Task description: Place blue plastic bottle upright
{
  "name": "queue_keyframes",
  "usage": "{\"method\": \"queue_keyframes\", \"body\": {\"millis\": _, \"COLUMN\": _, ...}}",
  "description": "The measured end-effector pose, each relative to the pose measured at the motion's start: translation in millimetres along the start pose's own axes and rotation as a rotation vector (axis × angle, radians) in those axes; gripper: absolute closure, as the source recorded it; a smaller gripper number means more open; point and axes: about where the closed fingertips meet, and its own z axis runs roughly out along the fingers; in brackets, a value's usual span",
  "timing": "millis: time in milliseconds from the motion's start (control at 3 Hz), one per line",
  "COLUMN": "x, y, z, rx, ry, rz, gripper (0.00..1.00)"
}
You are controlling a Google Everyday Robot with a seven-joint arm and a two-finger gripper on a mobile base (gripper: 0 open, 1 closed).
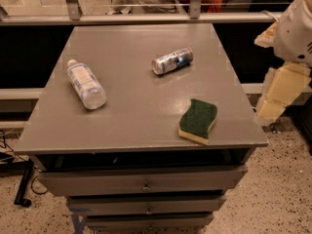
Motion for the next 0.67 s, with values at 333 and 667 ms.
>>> {"method": "queue_keyframes", "body": {"millis": 333, "x": -60, "y": -6, "z": 23, "rx": -0.027, "ry": -0.063, "rz": -0.014, "gripper": 0.00}}
{"method": "queue_keyframes", "body": {"millis": 667, "x": -130, "y": -21, "z": 51, "rx": -0.064, "ry": -0.104, "rz": 0.025, "gripper": 0.00}}
